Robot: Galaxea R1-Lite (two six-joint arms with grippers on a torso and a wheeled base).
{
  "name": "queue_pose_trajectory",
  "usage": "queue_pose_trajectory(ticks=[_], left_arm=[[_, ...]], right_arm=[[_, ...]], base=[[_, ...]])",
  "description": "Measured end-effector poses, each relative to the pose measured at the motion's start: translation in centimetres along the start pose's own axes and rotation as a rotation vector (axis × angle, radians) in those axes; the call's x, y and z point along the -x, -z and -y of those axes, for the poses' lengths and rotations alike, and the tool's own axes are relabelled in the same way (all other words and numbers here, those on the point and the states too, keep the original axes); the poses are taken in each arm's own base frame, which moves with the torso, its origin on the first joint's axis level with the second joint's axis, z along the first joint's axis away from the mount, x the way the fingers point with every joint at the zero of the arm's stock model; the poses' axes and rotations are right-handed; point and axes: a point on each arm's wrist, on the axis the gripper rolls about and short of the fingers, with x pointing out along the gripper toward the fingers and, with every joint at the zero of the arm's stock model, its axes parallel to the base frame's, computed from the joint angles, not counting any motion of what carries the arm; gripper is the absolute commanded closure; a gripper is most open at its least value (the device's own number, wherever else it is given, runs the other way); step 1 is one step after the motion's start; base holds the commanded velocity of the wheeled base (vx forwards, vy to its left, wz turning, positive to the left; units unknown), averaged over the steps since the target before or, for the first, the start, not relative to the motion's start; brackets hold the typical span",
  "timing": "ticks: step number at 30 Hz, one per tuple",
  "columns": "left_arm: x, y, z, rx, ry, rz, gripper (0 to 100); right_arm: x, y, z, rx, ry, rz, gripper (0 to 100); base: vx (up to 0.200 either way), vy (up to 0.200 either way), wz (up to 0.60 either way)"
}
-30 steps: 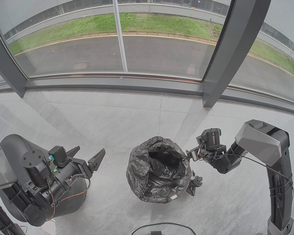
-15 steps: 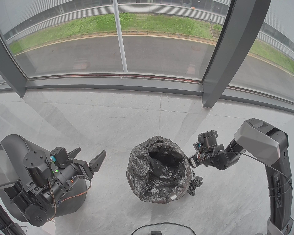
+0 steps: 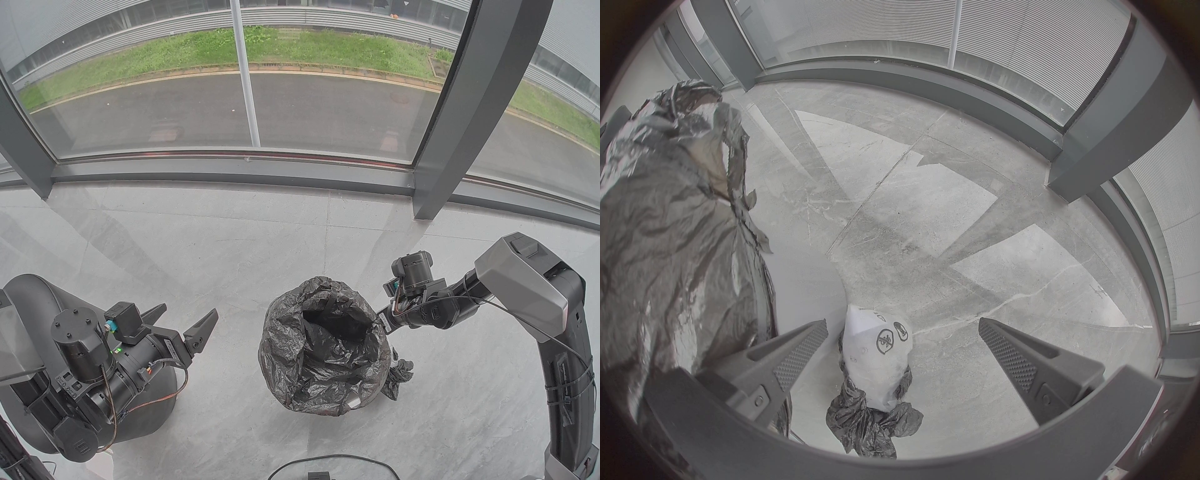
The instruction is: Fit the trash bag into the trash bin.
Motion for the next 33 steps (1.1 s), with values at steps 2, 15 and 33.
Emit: queue_pose_trajectory(ticks=[2,15,33], left_arm=[[0.0,0.0,0.0,0.0,0.0,-0.001,0],[-0.1,0.2,0.0,0.001,-0.002,-0.009,0],[-0.3,0.5,-0.1,0.001,-0.006,-0.023,0]], right_arm=[[-0.2,-0.1,-0.1,0.002,-0.001,0.002,0],[-1.1,-0.6,-0.1,0.002,0.003,0.02,0],[-2.5,-0.1,-0.6,0.005,-0.004,0.004,0]], base=[[0.0,0.0,0.0],[0.0,0.0,0.0],[0.0,0.0,0.0]])
